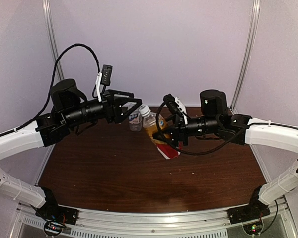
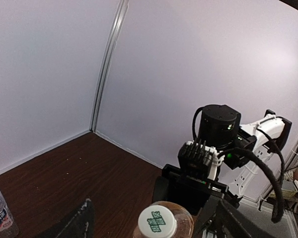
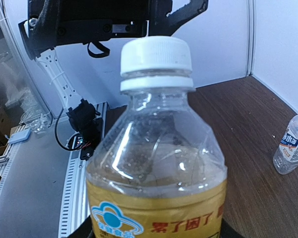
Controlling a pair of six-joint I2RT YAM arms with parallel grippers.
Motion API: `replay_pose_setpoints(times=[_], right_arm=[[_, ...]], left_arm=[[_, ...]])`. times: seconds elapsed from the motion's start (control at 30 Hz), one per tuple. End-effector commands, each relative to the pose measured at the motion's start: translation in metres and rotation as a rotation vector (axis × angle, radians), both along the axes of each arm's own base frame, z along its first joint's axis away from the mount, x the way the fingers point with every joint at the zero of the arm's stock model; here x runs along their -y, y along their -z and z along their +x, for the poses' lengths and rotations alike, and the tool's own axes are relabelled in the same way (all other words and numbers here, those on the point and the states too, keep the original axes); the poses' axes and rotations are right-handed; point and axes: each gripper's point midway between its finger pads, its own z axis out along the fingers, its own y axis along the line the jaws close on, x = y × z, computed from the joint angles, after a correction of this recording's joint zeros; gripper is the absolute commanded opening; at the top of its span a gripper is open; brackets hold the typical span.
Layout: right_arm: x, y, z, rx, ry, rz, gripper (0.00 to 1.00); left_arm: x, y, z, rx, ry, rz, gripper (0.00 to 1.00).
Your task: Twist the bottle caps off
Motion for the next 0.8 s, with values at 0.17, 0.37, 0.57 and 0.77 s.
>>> replay_pose_setpoints(times=[0.17,0.37,0.57,0.77], right_arm=[[-0.003,-0.027,-0.052,-0.035,-0.316,0.114,0.53],[-0.003,-0.034,-0.07,-0.083,-0.451,0.152,0.53],[-0.003,-0.038,-0.076,-0.107,-0.496,0.171,0.53],[-0.003,-0.041,-0.076,-0.111,-0.498,0.182,0.53]], left_arm=[[0.0,-0.018,-0.058,0.254,0.323,-0.003,0.89],[0.003,-0.025,-0.079,0.313,0.463,-0.068,0.88],[0.012,-0.024,-0.086,0.297,0.573,-0.106,0.76],[0.019,-0.018,-0.085,0.262,0.615,-0.111,0.63]])
